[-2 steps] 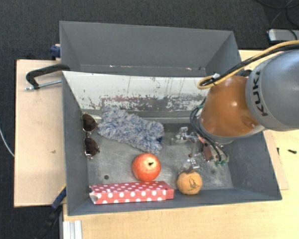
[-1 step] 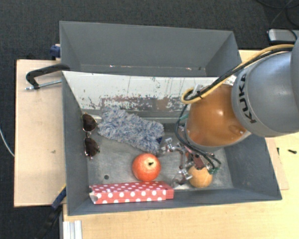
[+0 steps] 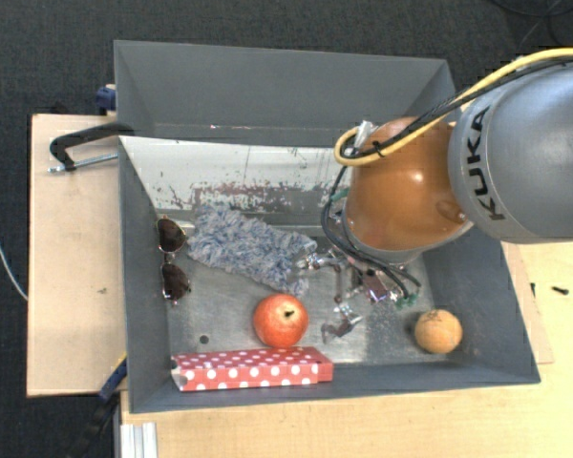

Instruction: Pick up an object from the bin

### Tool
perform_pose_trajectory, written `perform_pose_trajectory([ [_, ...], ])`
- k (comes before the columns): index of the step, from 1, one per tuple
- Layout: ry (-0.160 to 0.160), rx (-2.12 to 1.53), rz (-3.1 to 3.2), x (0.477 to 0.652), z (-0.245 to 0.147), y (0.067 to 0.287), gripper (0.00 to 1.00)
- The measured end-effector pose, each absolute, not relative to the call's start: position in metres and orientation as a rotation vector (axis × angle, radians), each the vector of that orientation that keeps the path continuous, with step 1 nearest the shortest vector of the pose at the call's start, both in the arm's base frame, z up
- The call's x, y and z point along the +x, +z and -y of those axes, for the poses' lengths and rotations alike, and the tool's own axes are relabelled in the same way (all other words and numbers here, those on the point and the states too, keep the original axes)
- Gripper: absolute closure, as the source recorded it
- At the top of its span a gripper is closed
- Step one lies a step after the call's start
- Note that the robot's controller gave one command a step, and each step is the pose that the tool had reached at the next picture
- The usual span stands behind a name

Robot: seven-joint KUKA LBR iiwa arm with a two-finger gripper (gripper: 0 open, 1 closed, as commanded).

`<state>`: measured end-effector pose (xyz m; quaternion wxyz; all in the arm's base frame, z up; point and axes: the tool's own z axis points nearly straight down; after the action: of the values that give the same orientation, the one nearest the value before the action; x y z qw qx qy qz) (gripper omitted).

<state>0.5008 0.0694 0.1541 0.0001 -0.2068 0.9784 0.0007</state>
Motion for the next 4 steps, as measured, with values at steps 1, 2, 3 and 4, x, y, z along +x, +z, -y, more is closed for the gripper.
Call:
perform_pose_trajectory([
  [1,0.001,-0.955,-2.986,0.513,-0.089,0.195,0.00],
  [2,-0.007,-1.134,-2.911,0.526,-0.085,0.075,1.00],
  [3,0.000,-1.141,-2.922,0.522,-0.086,0.072,0.00],
  [4,0.000,-1.141,-2.921,0.522,-0.086,0.072,0.00],
])
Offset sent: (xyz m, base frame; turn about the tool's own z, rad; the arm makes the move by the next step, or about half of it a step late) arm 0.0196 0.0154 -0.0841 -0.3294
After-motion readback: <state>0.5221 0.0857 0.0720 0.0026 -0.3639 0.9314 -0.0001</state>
